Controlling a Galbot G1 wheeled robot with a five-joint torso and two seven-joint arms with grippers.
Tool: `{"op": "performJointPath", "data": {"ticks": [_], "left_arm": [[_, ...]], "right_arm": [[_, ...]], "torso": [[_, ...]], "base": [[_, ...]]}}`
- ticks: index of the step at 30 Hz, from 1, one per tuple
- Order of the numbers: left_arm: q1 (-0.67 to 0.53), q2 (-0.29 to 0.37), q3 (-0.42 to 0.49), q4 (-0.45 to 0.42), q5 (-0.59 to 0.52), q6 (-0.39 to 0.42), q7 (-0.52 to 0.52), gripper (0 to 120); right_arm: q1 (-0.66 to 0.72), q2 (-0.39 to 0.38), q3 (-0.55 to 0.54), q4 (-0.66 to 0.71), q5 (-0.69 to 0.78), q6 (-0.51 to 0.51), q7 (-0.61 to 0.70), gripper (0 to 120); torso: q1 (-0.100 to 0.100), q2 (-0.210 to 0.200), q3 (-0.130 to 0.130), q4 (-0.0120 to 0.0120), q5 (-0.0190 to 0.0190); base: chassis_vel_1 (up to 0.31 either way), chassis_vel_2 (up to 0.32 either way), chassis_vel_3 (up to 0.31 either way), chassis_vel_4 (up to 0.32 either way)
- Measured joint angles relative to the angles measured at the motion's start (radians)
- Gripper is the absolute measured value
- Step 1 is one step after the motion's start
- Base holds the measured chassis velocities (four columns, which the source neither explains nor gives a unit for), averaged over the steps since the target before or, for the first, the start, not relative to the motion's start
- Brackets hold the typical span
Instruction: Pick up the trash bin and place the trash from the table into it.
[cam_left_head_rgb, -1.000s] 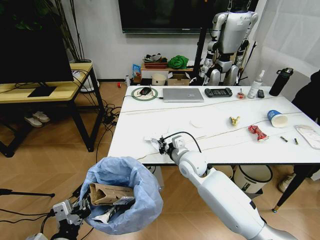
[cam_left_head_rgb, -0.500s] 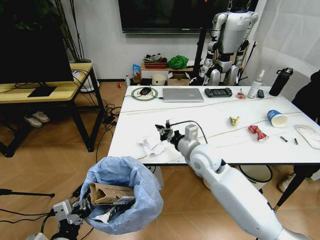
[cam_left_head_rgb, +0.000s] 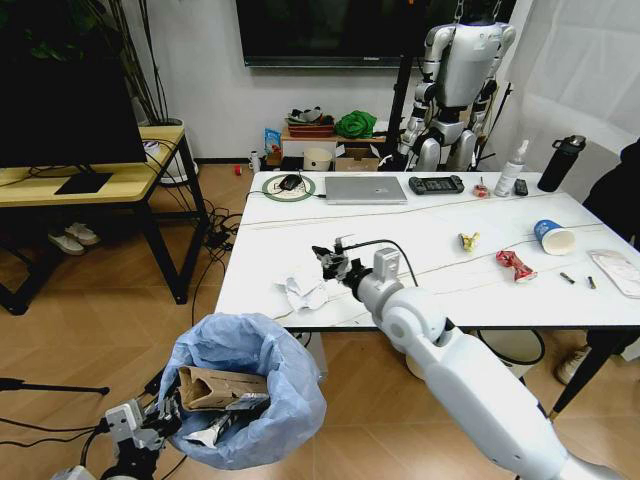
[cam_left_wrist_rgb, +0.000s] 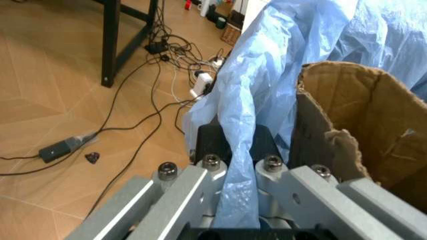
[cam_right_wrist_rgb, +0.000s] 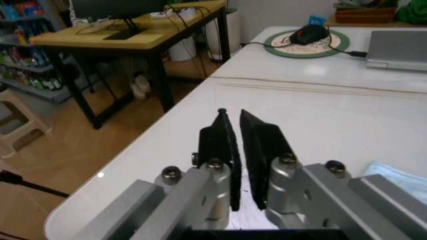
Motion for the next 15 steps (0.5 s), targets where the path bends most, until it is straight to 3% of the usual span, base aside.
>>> {"op": "performJointPath", "data": {"ticks": [15], "left_arm": [[-0.004,-0.005,0.001,0.001,0.004,0.001,0.0,0]], "right_arm": [[0.011,0.036,-0.06,-0.078,-0.08,-0.089,0.047,66]], "torso": [[0.0,0.0,0.0,-0.0003,-0.0001]], "base": [[0.0,0.0,0.0,0.0]]}}
